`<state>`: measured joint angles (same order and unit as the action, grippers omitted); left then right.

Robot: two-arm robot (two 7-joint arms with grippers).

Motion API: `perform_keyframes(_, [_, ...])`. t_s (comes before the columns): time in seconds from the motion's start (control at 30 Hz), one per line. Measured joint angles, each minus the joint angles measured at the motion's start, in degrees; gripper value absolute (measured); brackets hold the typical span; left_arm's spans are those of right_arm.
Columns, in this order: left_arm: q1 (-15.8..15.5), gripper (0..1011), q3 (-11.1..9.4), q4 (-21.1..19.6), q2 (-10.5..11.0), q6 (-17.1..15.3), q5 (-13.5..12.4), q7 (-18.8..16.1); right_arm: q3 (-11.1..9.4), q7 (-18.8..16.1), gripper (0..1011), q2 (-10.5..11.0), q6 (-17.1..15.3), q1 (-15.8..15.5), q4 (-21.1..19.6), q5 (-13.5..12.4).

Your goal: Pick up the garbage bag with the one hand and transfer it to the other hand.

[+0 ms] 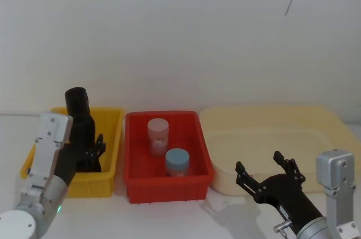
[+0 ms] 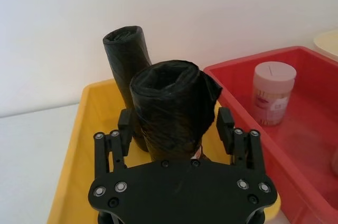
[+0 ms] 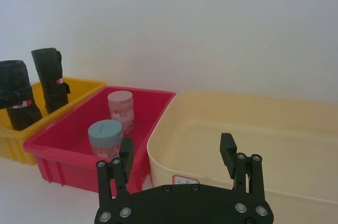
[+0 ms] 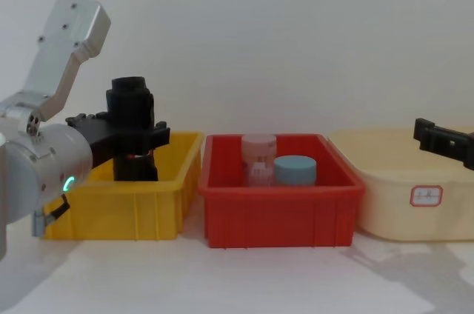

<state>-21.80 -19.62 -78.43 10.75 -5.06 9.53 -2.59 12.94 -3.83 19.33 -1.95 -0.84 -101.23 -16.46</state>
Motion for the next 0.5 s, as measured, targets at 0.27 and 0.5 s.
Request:
perform_keyframes(0.27, [-1.6, 765, 0.6, 2.8, -1.4, 1.1, 0.2, 0.0, 0.0, 0.0, 1001, 0.0, 0.0, 0.0, 0.0, 0.0])
perform_keyframes(0.5, [-2.2, 572, 1.0, 3.6, -2.2, 1.7, 0.4, 0.5, 0.0, 0.0, 1001, 0.0, 0.0, 0.0, 0.0, 0.0])
